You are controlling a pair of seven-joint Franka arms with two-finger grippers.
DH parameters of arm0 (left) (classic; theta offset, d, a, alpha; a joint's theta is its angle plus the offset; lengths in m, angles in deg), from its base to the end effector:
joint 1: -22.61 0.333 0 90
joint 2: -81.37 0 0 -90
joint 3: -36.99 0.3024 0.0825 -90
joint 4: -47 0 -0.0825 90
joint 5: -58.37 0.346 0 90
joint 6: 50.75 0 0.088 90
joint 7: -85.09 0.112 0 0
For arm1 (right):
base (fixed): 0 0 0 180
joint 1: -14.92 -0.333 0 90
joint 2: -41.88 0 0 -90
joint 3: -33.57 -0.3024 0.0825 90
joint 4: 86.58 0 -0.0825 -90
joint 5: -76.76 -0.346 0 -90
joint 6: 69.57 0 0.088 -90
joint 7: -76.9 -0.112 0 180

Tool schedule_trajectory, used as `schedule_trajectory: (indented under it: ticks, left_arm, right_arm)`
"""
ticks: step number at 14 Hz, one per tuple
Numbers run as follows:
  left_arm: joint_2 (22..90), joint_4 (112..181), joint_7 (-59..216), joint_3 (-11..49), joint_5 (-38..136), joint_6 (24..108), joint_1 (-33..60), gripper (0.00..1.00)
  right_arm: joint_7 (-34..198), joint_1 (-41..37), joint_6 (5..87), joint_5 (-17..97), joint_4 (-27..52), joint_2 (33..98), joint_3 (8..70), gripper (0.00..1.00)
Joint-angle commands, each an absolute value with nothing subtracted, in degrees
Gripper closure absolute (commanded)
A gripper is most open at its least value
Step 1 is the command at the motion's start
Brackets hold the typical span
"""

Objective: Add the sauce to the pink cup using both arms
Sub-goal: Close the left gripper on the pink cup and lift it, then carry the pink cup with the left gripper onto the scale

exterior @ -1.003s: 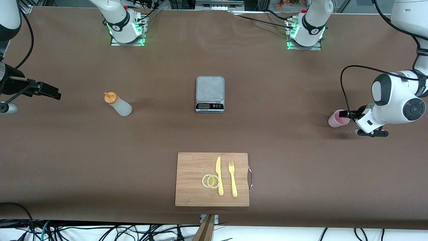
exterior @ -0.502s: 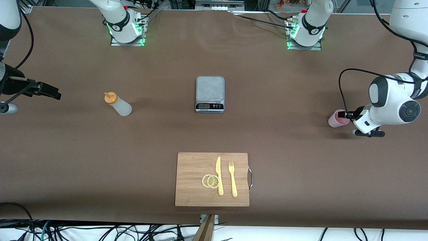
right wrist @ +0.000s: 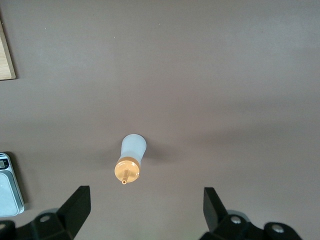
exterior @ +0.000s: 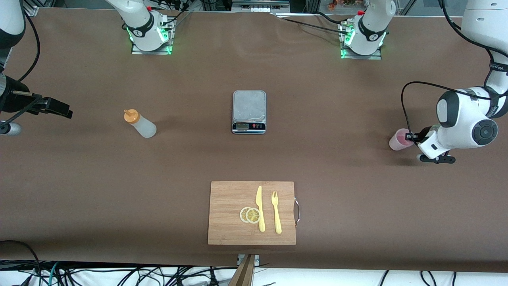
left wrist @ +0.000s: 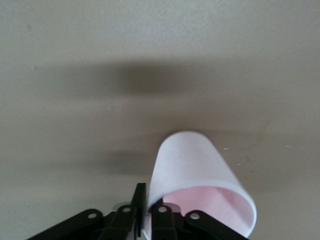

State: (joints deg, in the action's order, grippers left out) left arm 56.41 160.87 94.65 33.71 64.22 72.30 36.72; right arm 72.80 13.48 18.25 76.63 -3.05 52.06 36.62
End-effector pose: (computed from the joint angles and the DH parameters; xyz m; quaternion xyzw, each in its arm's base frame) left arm 0.5360 0.1079 0.2349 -0.9901 0.0215 0.1389 0.0017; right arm 0.5611 -0.0129 0.5557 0.9974 -0.0496 -0.0512 0.0047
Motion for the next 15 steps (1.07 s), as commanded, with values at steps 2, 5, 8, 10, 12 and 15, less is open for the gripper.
schedule_trajectory:
  ticks: [2, 5, 8, 10, 12, 15]
  left_arm:
    - [60.96, 160.99, 97.92, 31.55, 60.05, 70.37, 35.98, 1.00]
    - [64.04, 159.68, 97.66, 29.00, 54.87, 66.08, 33.44, 1.00]
    - [67.03, 159.15, 92.33, 25.31, 49.23, 63.34, 28.69, 1.00]
    - [67.83, 158.45, 85.22, 19.61, 48.79, 63.24, 26.57, 1.00]
    - [67.31, 157.48, 74.43, 16.17, 48.18, 63.59, 22.72, 1.00]
    - [66.17, 154.85, 61.74, 11.42, 45.27, 64.21, 16.30, 1.00]
  right_arm:
    - [72.59, 13.95, 17.71, 75.79, -4.40, 52.60, 36.64, 0.00]
    - [72.59, 14.04, 17.71, 75.88, -4.40, 52.60, 36.82, 0.00]
    - [72.59, 14.13, 17.71, 75.97, -4.40, 52.60, 36.91, 0.00]
    - [72.59, 14.13, 17.71, 75.97, -4.40, 52.60, 36.91, 0.00]
    - [72.59, 14.04, 17.62, 75.97, -4.40, 52.60, 36.91, 0.00]
    - [72.68, 14.13, 17.62, 75.97, -4.40, 52.69, 36.90, 0.00]
